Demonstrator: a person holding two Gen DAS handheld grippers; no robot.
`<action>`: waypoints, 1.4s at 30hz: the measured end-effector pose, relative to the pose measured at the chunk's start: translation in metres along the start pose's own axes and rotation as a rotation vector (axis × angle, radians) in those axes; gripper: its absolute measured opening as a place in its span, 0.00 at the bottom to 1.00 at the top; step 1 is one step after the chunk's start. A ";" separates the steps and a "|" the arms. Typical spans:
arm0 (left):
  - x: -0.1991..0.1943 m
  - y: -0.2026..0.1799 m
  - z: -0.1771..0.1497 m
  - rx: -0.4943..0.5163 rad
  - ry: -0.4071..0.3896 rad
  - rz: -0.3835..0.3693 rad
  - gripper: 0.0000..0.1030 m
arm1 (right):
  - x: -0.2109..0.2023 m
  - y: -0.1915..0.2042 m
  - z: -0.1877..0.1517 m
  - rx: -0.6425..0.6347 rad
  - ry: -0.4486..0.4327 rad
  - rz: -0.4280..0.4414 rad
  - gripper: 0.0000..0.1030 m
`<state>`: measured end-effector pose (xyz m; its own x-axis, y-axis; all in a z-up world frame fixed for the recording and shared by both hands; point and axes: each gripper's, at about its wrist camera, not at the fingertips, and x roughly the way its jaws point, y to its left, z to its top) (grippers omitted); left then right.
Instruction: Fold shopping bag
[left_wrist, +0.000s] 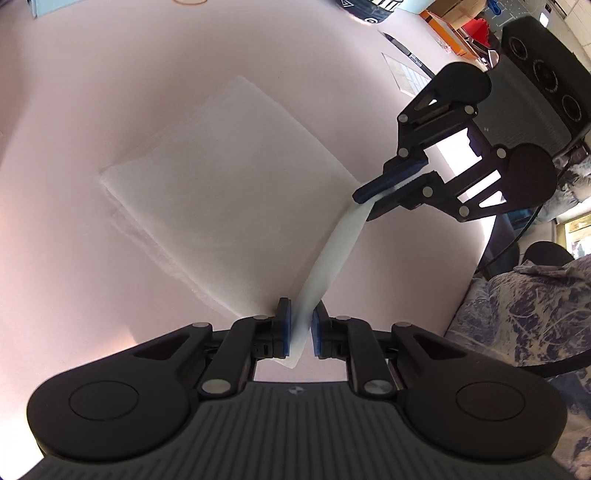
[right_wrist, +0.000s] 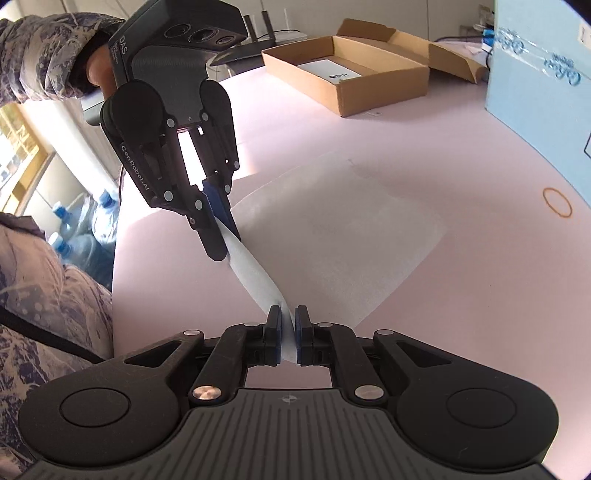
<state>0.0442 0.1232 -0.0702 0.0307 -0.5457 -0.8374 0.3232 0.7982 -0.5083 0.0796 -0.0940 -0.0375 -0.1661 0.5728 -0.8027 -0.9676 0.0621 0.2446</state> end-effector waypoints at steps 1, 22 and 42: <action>0.001 0.008 0.005 -0.032 0.027 -0.034 0.11 | 0.000 -0.002 -0.002 0.025 -0.004 0.003 0.05; 0.023 0.071 0.013 -0.381 0.275 -0.299 0.06 | -0.024 -0.008 -0.042 0.354 -0.231 -0.117 0.22; 0.030 0.054 0.017 -0.340 0.279 -0.238 0.06 | 0.015 0.030 -0.022 0.263 -0.255 -0.180 0.04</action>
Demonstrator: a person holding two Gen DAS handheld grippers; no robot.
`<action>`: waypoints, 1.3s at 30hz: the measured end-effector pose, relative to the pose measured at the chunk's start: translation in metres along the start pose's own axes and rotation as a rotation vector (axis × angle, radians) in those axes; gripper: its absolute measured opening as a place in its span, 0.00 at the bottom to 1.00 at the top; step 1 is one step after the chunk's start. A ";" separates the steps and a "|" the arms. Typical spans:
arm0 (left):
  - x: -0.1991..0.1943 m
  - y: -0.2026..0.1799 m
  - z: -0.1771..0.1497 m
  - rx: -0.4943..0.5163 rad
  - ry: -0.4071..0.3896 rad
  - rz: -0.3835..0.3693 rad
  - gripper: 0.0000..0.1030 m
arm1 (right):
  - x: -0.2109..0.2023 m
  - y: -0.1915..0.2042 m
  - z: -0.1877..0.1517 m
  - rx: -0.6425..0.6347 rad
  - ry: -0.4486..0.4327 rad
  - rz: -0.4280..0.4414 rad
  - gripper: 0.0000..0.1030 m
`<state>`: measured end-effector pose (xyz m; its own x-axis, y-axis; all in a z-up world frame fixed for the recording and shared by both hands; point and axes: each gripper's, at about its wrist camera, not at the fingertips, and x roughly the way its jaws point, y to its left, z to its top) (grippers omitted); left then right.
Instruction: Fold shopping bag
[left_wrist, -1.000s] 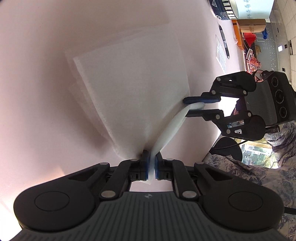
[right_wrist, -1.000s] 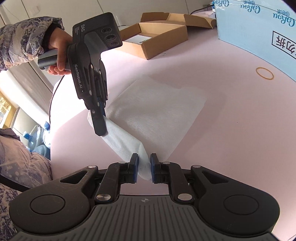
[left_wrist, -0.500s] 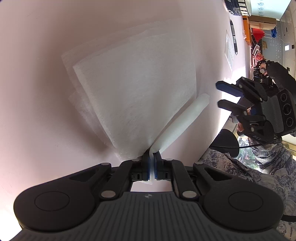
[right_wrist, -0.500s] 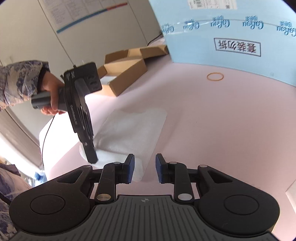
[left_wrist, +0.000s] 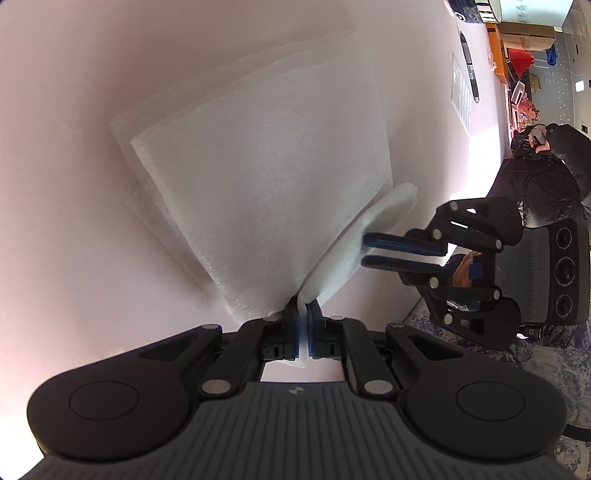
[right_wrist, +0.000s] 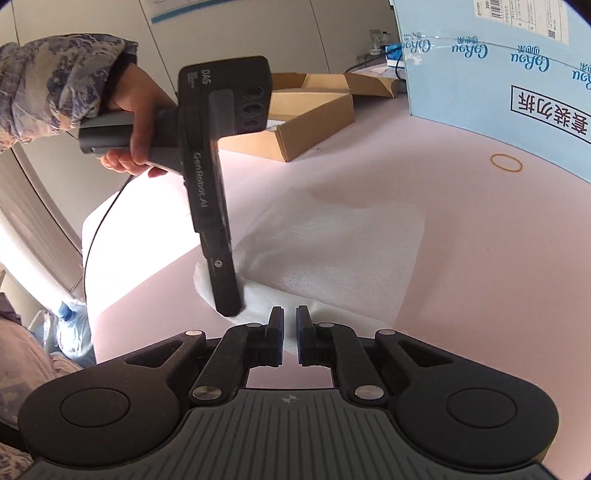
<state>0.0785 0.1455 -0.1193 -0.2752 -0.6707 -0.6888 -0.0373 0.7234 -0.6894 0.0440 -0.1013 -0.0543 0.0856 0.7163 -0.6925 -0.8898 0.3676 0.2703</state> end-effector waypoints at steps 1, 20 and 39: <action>0.000 0.000 -0.002 -0.001 -0.013 -0.001 0.06 | -0.001 -0.004 0.000 0.007 0.000 -0.005 0.03; -0.034 -0.006 -0.106 0.033 -0.588 -0.158 0.77 | -0.002 -0.021 -0.009 0.048 -0.029 -0.130 0.00; 0.031 -0.055 -0.121 -0.055 -0.962 0.030 0.00 | -0.001 -0.012 -0.009 -0.057 -0.003 -0.157 0.00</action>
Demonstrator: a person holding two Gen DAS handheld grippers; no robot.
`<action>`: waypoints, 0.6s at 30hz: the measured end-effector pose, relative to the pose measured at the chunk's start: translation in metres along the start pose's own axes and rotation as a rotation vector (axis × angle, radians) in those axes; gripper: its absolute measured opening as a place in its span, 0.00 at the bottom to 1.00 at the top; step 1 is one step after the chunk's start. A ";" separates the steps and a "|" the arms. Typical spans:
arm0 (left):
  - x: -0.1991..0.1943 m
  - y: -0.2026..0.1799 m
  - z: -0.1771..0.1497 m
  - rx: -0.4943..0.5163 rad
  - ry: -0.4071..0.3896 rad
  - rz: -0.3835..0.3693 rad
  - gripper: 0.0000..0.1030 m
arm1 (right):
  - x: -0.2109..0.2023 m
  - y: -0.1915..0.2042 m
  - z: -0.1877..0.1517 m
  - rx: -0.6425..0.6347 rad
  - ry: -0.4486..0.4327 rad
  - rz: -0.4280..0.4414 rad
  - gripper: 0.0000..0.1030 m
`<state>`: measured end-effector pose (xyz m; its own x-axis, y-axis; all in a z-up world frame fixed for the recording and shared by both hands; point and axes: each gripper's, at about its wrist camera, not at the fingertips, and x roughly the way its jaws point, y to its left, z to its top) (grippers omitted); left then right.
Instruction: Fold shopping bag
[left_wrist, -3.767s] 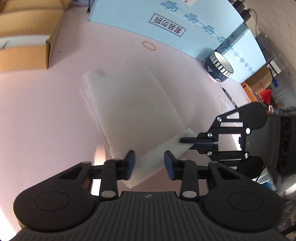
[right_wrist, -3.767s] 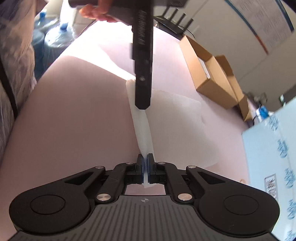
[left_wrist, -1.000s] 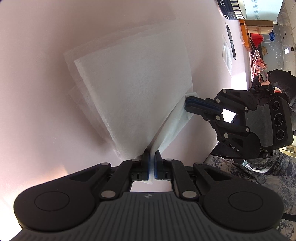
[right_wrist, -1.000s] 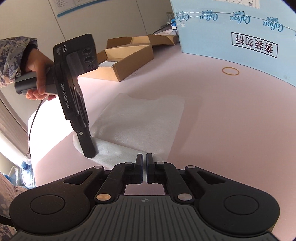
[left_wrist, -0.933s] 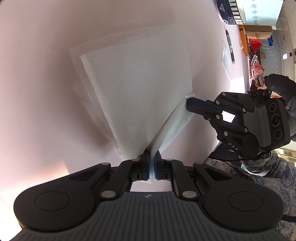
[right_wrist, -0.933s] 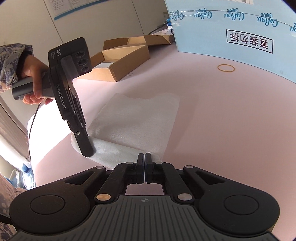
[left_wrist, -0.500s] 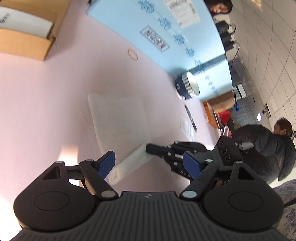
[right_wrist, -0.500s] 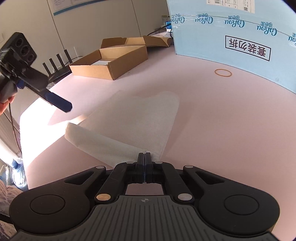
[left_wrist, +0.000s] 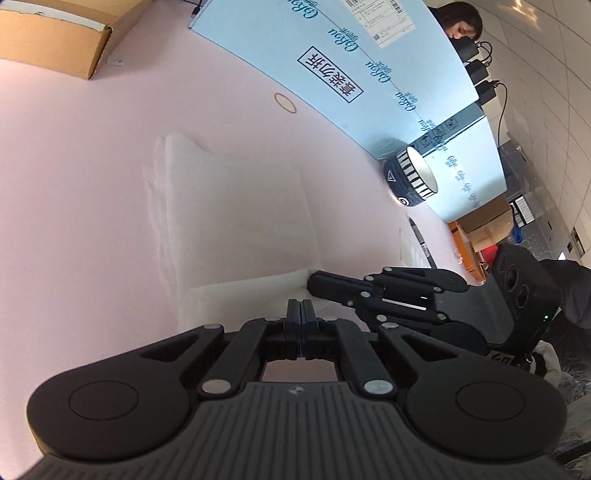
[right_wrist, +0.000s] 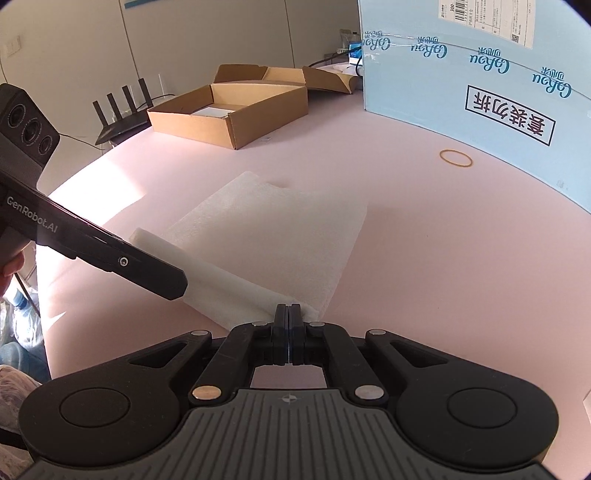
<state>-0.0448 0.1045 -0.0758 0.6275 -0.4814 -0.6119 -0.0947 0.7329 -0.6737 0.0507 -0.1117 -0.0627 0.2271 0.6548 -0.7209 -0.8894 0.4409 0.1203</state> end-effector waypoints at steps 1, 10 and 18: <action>0.000 0.002 0.002 -0.001 -0.005 0.024 0.00 | 0.000 0.000 -0.001 0.001 -0.003 -0.001 0.00; -0.018 0.029 0.004 -0.017 -0.034 0.124 0.00 | -0.003 0.001 -0.004 0.010 -0.020 -0.007 0.00; -0.010 0.020 0.014 0.054 0.012 0.191 0.02 | -0.018 0.007 0.003 -0.104 -0.019 -0.010 0.10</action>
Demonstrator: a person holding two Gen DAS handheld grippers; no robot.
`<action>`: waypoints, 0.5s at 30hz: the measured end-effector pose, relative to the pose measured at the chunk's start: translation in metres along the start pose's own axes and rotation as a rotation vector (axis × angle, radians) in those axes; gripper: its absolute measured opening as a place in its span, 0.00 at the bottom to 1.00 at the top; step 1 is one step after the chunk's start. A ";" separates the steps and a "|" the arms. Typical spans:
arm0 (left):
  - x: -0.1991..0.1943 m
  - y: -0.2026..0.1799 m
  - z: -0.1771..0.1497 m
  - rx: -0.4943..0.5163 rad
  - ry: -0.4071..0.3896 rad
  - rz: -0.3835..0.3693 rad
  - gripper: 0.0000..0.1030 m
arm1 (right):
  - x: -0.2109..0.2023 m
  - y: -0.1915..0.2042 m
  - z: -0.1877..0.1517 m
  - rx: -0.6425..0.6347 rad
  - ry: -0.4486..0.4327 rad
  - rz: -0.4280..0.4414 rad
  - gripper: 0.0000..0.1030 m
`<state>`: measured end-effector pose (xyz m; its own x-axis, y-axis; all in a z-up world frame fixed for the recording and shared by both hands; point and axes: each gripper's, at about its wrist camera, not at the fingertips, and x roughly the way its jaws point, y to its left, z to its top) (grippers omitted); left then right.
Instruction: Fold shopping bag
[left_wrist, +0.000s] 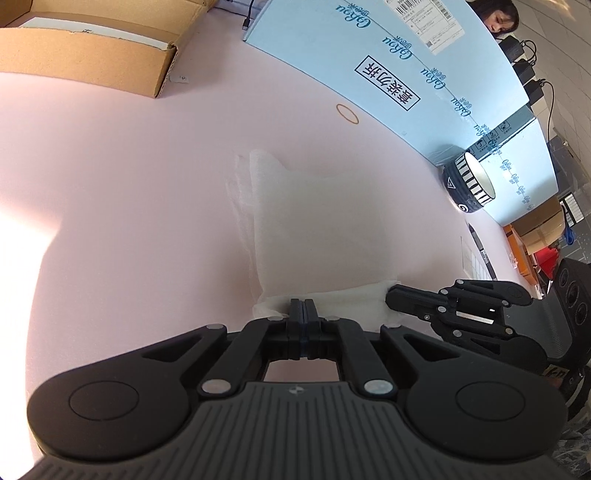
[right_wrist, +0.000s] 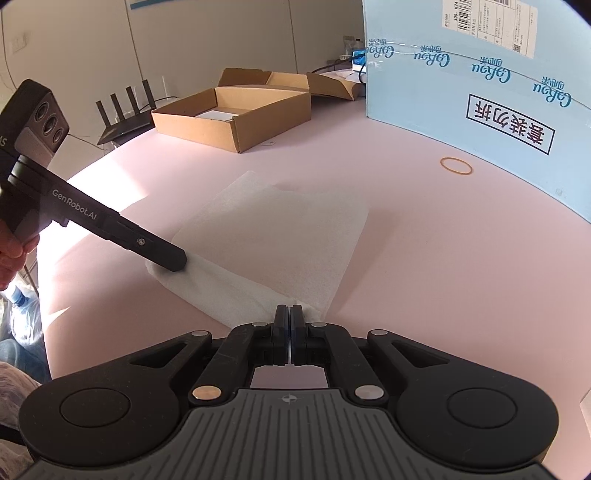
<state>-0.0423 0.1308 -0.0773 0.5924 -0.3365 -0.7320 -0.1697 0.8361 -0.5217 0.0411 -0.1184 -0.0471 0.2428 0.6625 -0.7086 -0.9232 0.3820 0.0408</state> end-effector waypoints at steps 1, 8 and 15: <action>0.001 -0.001 0.002 0.007 0.010 0.002 0.02 | -0.009 0.006 0.001 -0.081 -0.022 -0.021 0.21; 0.008 0.011 0.022 -0.022 0.137 -0.050 0.02 | -0.033 0.042 -0.020 -0.723 -0.016 -0.072 0.29; 0.019 0.016 0.042 -0.007 0.280 -0.094 0.02 | -0.010 0.055 -0.042 -1.102 0.015 -0.081 0.29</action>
<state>-0.0010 0.1566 -0.0810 0.3652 -0.5198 -0.7723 -0.1307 0.7928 -0.5954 -0.0252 -0.1315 -0.0673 0.3178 0.6504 -0.6899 -0.6665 -0.3643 -0.6505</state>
